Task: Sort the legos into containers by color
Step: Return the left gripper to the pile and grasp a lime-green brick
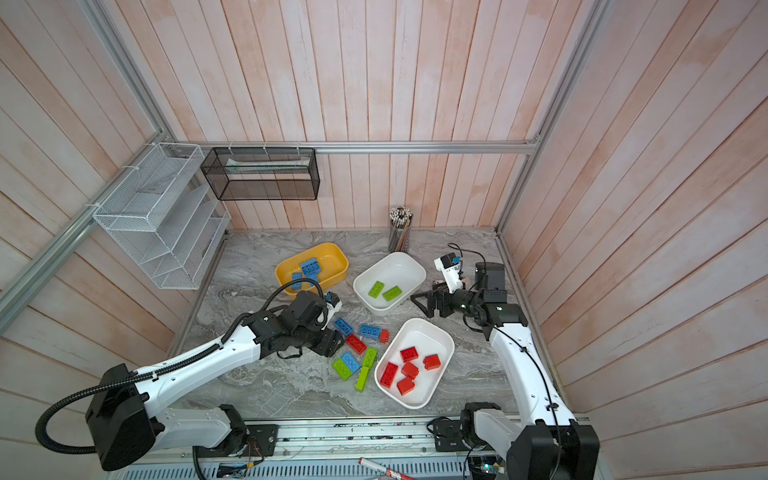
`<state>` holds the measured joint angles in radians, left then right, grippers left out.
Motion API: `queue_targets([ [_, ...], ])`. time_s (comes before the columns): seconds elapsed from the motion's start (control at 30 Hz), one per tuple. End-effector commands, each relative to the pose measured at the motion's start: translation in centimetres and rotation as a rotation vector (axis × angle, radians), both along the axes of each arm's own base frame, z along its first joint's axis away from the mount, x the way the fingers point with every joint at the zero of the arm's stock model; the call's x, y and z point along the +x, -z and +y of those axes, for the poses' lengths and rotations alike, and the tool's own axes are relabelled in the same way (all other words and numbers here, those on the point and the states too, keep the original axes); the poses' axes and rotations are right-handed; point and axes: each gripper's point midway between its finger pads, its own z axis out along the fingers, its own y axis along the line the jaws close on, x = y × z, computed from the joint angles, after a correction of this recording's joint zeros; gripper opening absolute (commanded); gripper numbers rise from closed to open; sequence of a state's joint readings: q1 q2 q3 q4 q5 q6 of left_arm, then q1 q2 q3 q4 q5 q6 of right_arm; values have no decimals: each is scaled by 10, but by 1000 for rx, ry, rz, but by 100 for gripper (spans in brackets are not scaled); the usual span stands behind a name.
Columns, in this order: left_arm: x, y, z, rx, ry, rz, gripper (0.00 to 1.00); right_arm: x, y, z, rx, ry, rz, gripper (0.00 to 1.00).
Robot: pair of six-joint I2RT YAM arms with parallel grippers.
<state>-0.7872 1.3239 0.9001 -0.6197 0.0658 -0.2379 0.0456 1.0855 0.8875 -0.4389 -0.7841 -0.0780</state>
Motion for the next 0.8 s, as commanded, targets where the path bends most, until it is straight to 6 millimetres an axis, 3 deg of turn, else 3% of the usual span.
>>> queue_targets([
  [0.0,13,16,-2,25,15,-47,73,-9,3,8,15,-31,16,98],
  [0.17,24,44,6,127,-5,-51,71,-16,10,15,19,-50,34,98],
  [0.33,35,58,0,155,3,-57,65,-19,15,22,25,-66,48,98],
  [0.53,37,77,-3,183,25,-31,50,-22,19,26,28,-78,59,98],
  [0.77,37,79,-6,190,44,-23,28,-22,20,26,26,-79,58,98],
])
